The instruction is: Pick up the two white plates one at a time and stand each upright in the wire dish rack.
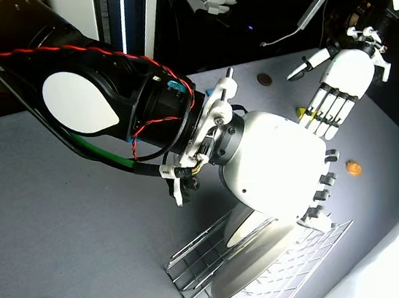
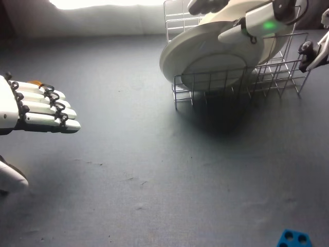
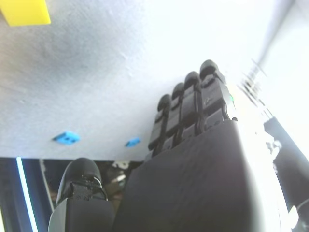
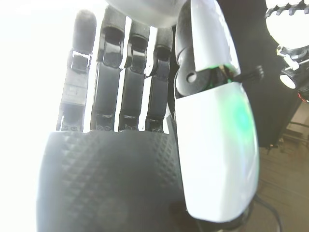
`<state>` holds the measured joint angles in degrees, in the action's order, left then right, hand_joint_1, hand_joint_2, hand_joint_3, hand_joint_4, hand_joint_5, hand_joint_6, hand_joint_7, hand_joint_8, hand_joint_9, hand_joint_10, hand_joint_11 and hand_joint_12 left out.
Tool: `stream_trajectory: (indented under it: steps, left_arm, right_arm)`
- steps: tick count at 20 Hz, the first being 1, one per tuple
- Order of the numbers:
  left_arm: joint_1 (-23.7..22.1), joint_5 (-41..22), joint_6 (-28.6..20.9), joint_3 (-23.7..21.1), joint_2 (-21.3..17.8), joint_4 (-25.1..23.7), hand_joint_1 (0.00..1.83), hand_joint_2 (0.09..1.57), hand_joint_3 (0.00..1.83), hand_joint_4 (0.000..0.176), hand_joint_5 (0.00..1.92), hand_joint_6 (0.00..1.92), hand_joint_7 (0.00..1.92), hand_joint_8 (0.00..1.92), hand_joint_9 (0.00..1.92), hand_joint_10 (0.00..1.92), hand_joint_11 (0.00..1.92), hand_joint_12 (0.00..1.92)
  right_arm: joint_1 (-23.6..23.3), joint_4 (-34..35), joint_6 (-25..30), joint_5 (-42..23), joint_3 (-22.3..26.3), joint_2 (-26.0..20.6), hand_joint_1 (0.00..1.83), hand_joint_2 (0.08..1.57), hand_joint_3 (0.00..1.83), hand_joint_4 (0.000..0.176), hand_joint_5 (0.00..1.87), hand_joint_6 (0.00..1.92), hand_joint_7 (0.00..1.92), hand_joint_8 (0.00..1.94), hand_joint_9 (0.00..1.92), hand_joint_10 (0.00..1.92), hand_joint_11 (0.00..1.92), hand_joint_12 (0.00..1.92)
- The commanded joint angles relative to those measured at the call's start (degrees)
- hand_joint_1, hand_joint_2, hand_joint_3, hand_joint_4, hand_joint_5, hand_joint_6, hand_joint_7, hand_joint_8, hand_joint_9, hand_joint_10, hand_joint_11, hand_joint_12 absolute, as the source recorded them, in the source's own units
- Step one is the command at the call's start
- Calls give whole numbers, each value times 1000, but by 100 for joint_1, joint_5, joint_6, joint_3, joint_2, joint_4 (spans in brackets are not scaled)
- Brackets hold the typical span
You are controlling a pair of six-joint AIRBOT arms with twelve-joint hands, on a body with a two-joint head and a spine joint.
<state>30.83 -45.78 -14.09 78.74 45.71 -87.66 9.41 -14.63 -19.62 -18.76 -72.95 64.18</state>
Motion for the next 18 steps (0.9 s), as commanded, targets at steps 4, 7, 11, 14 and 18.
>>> stream_trajectory:
  steps: [4, 7, 11, 14, 18]
  left_arm:
    - [-78, -119, -21, -28, -71, 257, 0, 1086, 0, 0, 0, 0, 0, 0, 0, 0, 0, 0]
    - [-91, -134, -21, -55, -78, 248, 0, 1092, 2, 0, 0, 0, 0, 0, 0, 0, 0, 0]
    - [-90, -203, -21, -126, -97, 152, 0, 1089, 1, 0, 0, 0, 0, 0, 0, 0, 0, 0]
    - [-90, -286, -21, -211, -115, 99, 0, 1085, 0, 0, 0, 0, 0, 0, 0, 0, 0, 0]
    - [-127, -501, -22, -334, -164, 91, 0, 1068, 0, 0, 0, 0, 0, 0, 0, 0, 0, 0]
  right_arm:
    - [-124, -135, 10, -1371, 111, -280, 1286, 1005, 0, 0, 839, 3, 886, 1, 904, 3, 457, 1044]
    - [8, -583, 12, -2059, 374, -616, 1288, 1005, 0, 0, 824, 0, 879, 0, 901, 1, 449, 1058]
    - [196, -1067, 14, -2483, 724, -1101, 1273, 1001, 0, 0, 826, 2, 889, 3, 893, 2, 451, 1018]
    - [324, -1234, 12, -2622, 1029, -1493, 1238, 1033, 14, 0, 808, 0, 879, 0, 885, 0, 445, 1009]
    - [507, -1568, -5, -2649, 1391, -1945, 1259, 1036, 9, 0, 810, 7, 879, 7, 881, 6, 433, 1003]
